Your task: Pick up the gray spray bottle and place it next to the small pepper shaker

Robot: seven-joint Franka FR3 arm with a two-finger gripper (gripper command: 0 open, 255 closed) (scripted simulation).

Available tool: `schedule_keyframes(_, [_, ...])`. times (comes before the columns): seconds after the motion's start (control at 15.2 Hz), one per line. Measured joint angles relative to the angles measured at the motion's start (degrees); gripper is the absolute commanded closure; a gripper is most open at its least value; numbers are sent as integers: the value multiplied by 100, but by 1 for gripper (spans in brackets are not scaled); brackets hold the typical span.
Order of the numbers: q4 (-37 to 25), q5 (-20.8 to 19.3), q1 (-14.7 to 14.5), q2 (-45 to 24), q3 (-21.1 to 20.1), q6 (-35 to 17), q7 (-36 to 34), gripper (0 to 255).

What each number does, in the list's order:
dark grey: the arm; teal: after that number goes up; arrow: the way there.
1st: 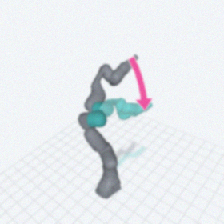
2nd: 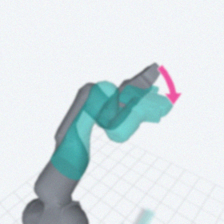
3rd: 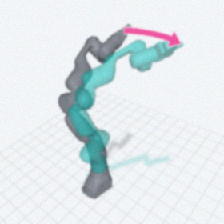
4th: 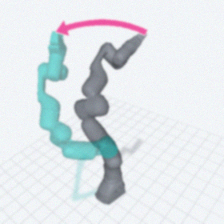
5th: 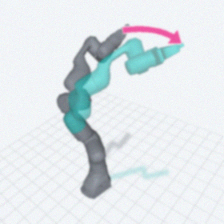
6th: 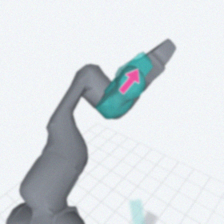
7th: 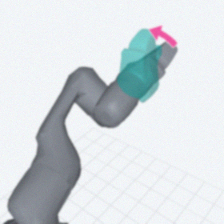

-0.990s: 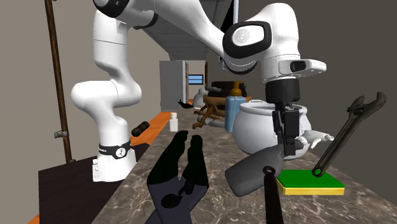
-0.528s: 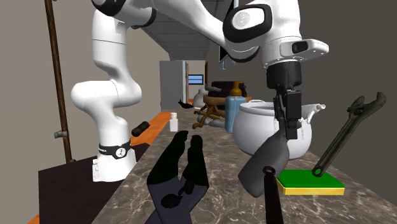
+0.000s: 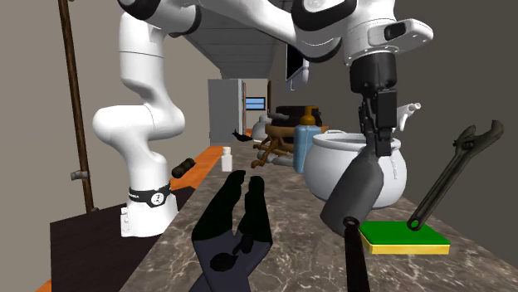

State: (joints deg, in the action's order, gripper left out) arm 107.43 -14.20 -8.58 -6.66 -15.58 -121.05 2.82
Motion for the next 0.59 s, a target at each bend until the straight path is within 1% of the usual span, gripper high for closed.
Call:
schedule_keyframes(0.46, [-364,94,1,116,-13,462,125,255])
schedule_keyframes(0.59, [-140,144,-37,332,-55,464,57,255])
